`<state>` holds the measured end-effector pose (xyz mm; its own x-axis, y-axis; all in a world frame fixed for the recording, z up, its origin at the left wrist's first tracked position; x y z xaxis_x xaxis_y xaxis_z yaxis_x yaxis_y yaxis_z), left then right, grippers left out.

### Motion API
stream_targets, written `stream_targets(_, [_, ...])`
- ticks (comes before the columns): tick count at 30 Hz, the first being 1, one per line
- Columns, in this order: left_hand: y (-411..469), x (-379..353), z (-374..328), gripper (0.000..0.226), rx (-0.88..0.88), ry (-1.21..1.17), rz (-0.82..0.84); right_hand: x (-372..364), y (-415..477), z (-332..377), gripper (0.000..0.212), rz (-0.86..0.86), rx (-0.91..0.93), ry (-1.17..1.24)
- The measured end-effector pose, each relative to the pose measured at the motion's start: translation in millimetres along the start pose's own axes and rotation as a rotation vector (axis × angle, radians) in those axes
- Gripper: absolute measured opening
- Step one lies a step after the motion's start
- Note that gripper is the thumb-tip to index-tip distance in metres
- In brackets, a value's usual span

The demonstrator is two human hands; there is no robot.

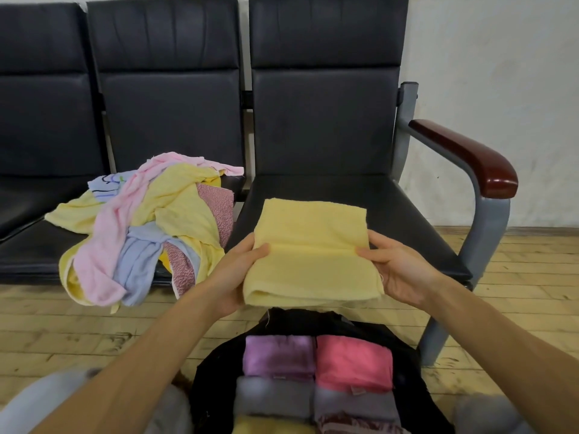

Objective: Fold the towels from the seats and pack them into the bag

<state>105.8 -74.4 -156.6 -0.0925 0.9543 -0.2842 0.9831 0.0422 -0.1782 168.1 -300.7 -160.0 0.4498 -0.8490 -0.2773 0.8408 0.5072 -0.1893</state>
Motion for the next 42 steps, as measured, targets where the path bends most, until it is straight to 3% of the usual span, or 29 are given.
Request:
stream_targets(7, [-0.6, -1.3, 1.2, 0.03, 0.083, -0.113, 0.056, 7.0, -0.4, 3.4, 0.041, -0.031, 0.016, 0.092])
stream_targets(11, [-0.8, -2.5, 5.4, 0.027, 0.144, -0.047, 0.086, 13.0, -1.5, -0.6, 0.043, -0.099, -0.032, -0.029])
stream_targets(14, [1.3, -9.6, 8.0, 0.017, 0.115, 0.082, 0.152, 13.7, 1.6, -10.9, 0.031, -0.104, -0.105, -0.097])
stream_targets(16, [3.8, -8.1, 9.7, 0.022, 0.093, 0.121, 0.14, 10.0, 0.3, -11.7, 0.024, -0.068, -0.116, -0.133])
stream_targets(20, [7.7, 0.1, 14.7, 0.054, 0.101, 0.104, 0.045, 5.8, -4.4, -16.3, 0.051, -0.003, -0.174, -0.137])
stream_targets(24, [5.6, 2.9, 26.3, 0.031, 0.145, 0.179, 0.014, 12.6, -2.1, -26.3, 0.034, -0.054, -0.221, -0.259])
stream_targets(27, [-0.8, 6.7, 38.3, 0.031, 0.154, 0.294, -0.021, 12.6, -0.6, -35.3, 0.031, -0.084, -0.22, -0.455])
stream_targets(33, [-13.5, 36.5, 78.0, 0.032, 0.245, 0.419, -0.094, -11.2, 0.2, -74.2, 0.02, 0.013, -0.282, -0.622])
stream_targets(37, [-14.9, 66.6, 126.9, 0.033, 0.372, 0.382, -0.159, -3.5, 15.0, -122.4, 0.037, -0.085, -0.367, -0.549])
stream_targets(42, [-13.9, 99.5, 189.7, 0.03, 0.5, 0.486, -0.227, 7.4, 20.9, -213.5, 0.049, -0.087, -0.596, -0.463])
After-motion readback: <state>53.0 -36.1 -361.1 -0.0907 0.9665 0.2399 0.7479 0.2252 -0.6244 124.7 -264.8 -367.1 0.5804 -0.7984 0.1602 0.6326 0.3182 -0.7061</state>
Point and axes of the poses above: each hand's wrist, its own y-axis towards the middle knuckle, its own x-axis out of the back of the hand, z = x × y, the point moved 7 cm from there along y, towards the middle knuckle, and after that the axes turned 2 degrees about -y, right-handed, at the moved point
